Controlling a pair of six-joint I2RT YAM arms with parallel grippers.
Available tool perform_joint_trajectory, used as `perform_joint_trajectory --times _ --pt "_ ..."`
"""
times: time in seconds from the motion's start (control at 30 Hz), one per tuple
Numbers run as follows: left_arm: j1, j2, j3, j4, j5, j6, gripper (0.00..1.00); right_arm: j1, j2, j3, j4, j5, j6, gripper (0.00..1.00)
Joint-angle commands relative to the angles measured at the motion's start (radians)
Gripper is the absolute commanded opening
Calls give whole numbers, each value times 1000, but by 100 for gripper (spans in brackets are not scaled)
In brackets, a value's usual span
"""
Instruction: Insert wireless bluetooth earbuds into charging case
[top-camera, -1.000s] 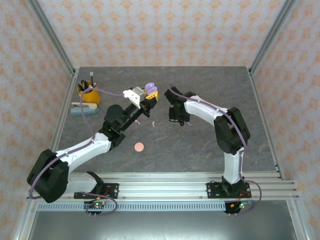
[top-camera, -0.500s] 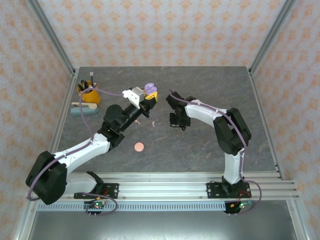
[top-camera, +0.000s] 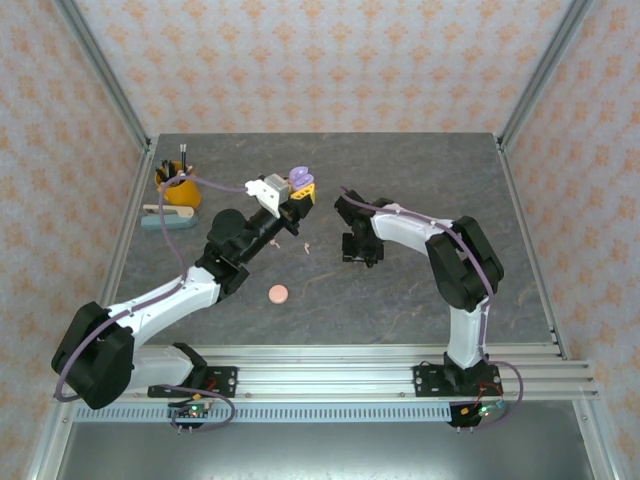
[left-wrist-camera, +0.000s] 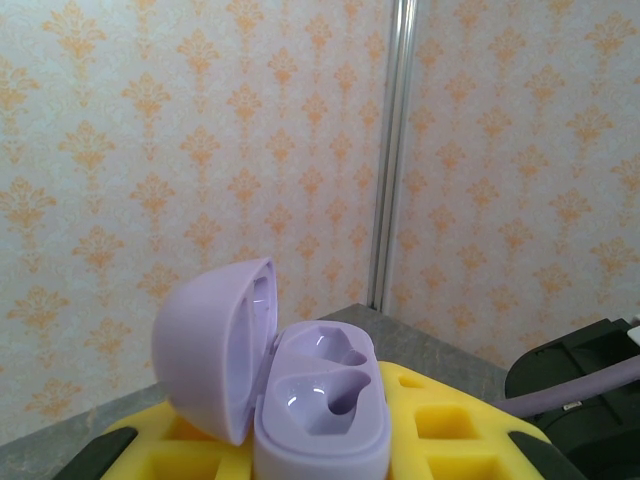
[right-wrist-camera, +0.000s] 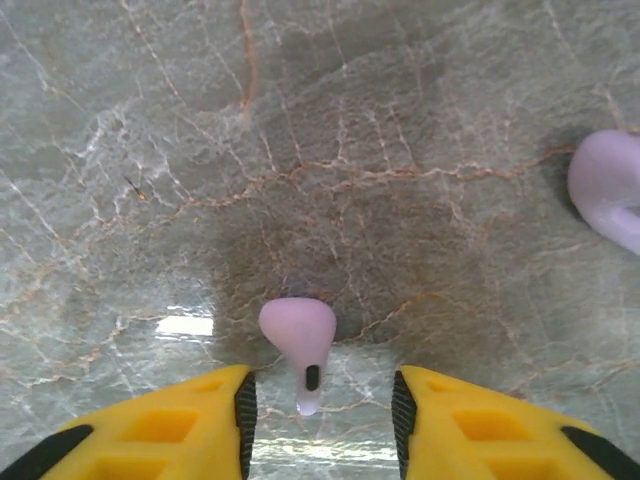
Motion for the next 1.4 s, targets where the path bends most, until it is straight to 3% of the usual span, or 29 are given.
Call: perform_joint_trajectory --times 0.0,0.43,1.37 --pt "10 -18 5 19 -6 1 0 5 -10 71 -68 24 83 47" --pt "13 -11 9 28 -8 4 0 5 137 290 -239 51 197 46" --pt "16 -12 5 28 -5 3 0 5 198 245 -227 71 170 37"
